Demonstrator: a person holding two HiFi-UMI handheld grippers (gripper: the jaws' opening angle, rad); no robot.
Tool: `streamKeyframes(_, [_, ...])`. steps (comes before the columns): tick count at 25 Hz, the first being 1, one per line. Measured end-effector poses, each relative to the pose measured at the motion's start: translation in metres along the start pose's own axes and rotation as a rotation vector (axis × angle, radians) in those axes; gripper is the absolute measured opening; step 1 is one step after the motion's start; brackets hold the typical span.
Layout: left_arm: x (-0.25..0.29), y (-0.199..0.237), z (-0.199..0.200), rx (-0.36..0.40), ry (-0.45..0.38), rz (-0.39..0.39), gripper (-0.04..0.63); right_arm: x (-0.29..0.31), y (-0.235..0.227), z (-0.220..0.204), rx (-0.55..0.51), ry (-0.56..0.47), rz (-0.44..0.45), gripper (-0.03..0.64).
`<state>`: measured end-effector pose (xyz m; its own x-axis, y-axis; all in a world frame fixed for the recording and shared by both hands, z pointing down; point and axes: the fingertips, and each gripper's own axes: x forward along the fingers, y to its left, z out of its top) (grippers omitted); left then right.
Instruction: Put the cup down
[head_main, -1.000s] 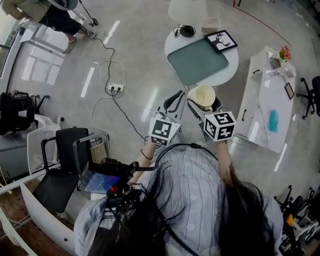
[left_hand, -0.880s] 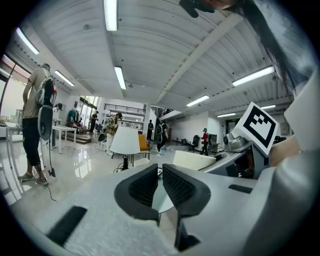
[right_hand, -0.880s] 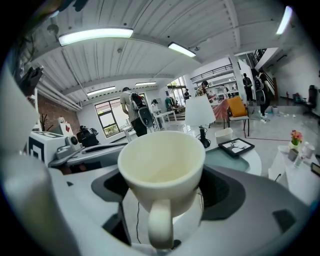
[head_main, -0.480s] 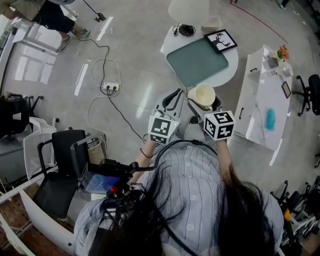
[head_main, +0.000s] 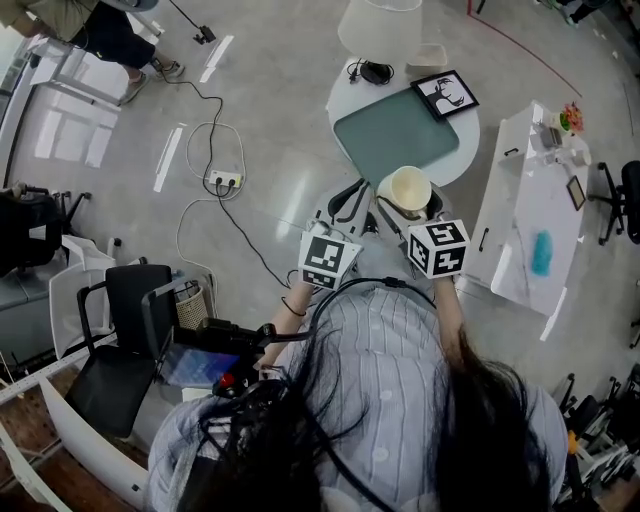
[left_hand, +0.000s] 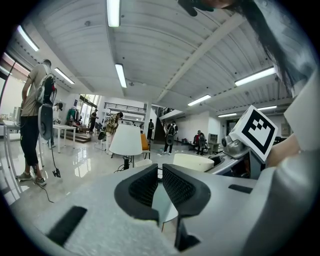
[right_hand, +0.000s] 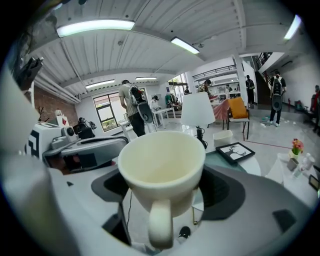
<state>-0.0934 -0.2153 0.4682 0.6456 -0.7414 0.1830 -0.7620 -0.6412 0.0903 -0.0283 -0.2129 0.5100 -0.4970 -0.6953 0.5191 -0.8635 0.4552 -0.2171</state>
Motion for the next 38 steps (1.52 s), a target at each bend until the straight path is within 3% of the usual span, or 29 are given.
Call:
streamKeyframes(8, [0.042,0.007,0.015,0.028,0.01,-0.01,0.031,0.021,-0.04,0.009,0.0,0.021,-0.005,0.397])
streamKeyframes(14, [0.074,0.016,0.006,0.011,0.05,-0.007,0.031,0.049,-0.07,0.006,0.002,0.04,0.001,0.397])
streamKeyframes(23, [0.116,0.032,-0.002,0.042,0.084,-0.016,0.031,0.097,-0.102,0.003,-0.004,0.045,0.008,0.397])
streamKeyframes(38, [0.155,0.055,-0.039,-0.02,0.159,0.01,0.031,0.18,-0.141,-0.039,-0.089,0.124,0.014,0.397])
